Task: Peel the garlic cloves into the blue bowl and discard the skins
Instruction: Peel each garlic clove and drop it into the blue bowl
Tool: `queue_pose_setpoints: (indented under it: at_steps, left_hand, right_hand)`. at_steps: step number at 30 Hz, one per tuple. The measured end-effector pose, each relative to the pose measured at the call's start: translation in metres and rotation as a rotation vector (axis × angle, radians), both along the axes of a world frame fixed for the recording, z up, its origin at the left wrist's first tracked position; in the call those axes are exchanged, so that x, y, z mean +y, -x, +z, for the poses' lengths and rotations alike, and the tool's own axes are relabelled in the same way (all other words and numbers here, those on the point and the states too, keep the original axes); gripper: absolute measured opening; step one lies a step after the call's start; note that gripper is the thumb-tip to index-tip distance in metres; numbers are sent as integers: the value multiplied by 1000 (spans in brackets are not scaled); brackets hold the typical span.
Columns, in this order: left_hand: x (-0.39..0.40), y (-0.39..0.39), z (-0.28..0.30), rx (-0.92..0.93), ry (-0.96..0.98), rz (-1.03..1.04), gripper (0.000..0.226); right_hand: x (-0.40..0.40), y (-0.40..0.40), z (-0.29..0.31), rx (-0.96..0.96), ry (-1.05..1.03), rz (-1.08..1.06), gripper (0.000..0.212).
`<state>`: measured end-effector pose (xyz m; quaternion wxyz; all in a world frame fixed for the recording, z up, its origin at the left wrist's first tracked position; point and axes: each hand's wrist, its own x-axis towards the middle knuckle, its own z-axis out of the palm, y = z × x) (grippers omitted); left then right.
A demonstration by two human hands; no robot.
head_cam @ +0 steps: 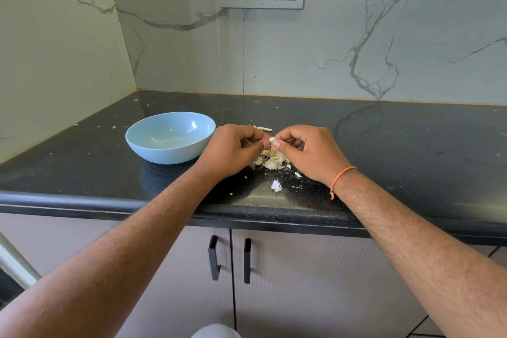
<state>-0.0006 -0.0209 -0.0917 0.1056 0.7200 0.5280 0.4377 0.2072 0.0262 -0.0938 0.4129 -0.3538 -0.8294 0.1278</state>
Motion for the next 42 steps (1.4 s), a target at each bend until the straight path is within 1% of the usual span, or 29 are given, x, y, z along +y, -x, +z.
queue_pose_setpoints:
  at_steps: [9,17,19,23,28,31,35,42]
  left_hand:
    - [-1,0,0,-50,17,-12,4]
    - [-1,1,1,-56,42,-7,10]
    - [0,1,1,-37,56,13,11]
    - [2,1,-1,21,65,44,10]
    - [-2,2,-1,8,42,16,19]
    - [-4,0,1,-58,-3,-15,16]
    - [-3,0,0,-62,-20,-26,13]
    - [-5,-1,1,-65,-20,-1,11]
  right_hand:
    - [1,-2,-1,-32,-94,12,10]
    - [-1,0,-1,-78,-178,51,11]
    - [-2,1,0,-65,-178,59,12]
    - [-1,-1,2,28,-155,34,13]
    - [1,-3,1,41,-135,12,9]
    - [1,-3,2,7,-131,22,8]
    - [0,-3,1,-32,-146,23,11]
    - [-1,-2,2,-151,-287,-13,16]
